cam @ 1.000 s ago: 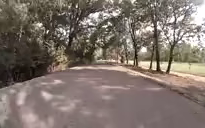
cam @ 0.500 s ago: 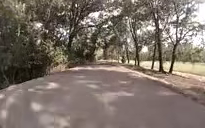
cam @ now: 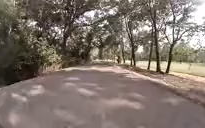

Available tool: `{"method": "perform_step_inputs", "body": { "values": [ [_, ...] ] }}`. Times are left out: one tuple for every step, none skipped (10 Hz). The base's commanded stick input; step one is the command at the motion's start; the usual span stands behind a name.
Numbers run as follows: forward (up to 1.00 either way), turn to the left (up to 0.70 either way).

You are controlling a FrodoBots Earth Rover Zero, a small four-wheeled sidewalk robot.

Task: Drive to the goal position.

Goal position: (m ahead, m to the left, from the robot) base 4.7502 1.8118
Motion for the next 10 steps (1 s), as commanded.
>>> {"method": "perform_step_inputs", "body": {
  "values": [
    [0.7, 0.0],
    [0.7, 0.0],
    [0.7, 0.0],
    [0.7, 0.0],
    [0.7, 0.0],
    [0.7, 0.0],
    [0.7, 0.0],
    [0.7, 0.0],
    [0.7, 0.0],
    [0.7, 0.0]
  ]
}}
